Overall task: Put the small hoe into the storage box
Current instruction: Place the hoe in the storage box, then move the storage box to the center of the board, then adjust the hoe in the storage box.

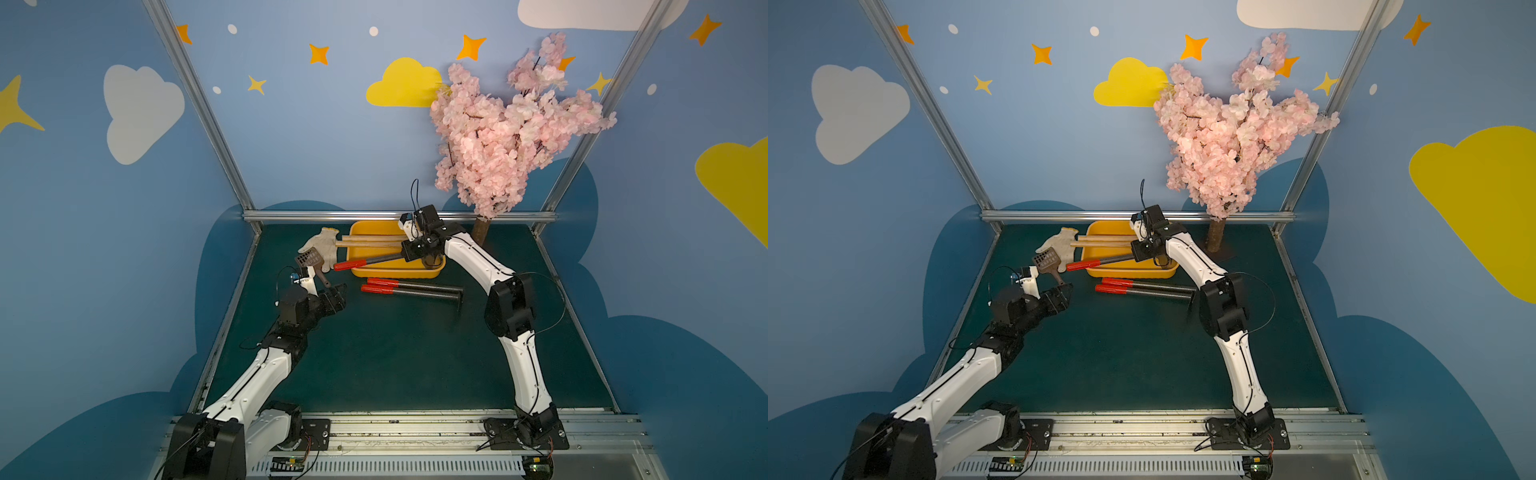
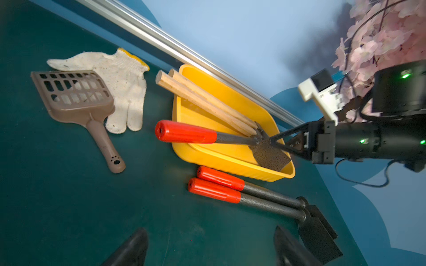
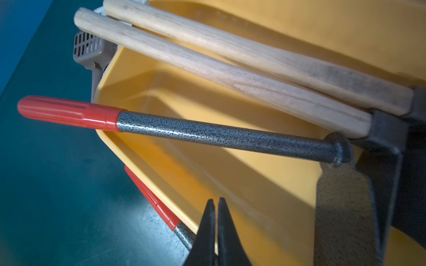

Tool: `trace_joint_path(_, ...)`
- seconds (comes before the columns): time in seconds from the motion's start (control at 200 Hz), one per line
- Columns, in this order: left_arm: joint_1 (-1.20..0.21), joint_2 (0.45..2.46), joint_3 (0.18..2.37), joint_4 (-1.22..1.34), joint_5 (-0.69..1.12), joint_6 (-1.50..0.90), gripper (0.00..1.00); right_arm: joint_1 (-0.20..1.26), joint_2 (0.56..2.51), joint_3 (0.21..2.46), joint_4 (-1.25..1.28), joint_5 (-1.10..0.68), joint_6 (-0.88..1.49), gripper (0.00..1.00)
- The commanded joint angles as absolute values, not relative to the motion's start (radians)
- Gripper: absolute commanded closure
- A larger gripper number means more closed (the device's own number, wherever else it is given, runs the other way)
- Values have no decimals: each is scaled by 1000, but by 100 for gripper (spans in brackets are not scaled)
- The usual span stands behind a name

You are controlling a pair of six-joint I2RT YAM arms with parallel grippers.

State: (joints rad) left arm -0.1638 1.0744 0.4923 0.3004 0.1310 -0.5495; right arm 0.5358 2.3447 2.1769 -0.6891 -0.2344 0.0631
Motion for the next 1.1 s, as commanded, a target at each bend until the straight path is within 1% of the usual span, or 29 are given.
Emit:
trace_joint_path(0.0, -167, 1129, 541, 336, 173, -545, 15, 536, 2377, 2204, -671, -286, 55, 94)
trace_joint_path(0.23, -173, 1259, 611, 387, 200, -556, 17, 531, 2431, 2220, -664, -302, 63, 94)
trace_joint_path(0.591, -176, 1455, 726, 450, 227, -566, 17, 515, 2562, 2321, -660, -350, 110, 94)
trace_joint_path(0.621, -176, 1477, 740, 458, 257, -568, 17, 517, 2563, 2319, -660, -354, 109, 94)
trace_joint_path(0.776, -179, 1586, 804, 518, 298, -592, 19, 521, 2537, 2264, -647, -378, 108, 94)
trace_joint_path(0.911, -182, 1660, 845, 565, 305, -607, 19, 533, 2495, 2184, -615, -399, 100, 94)
trace_joint_path(1.091, -195, 1760, 901, 613, 319, -626, 20, 542, 2473, 2133, -621, -429, 96, 94)
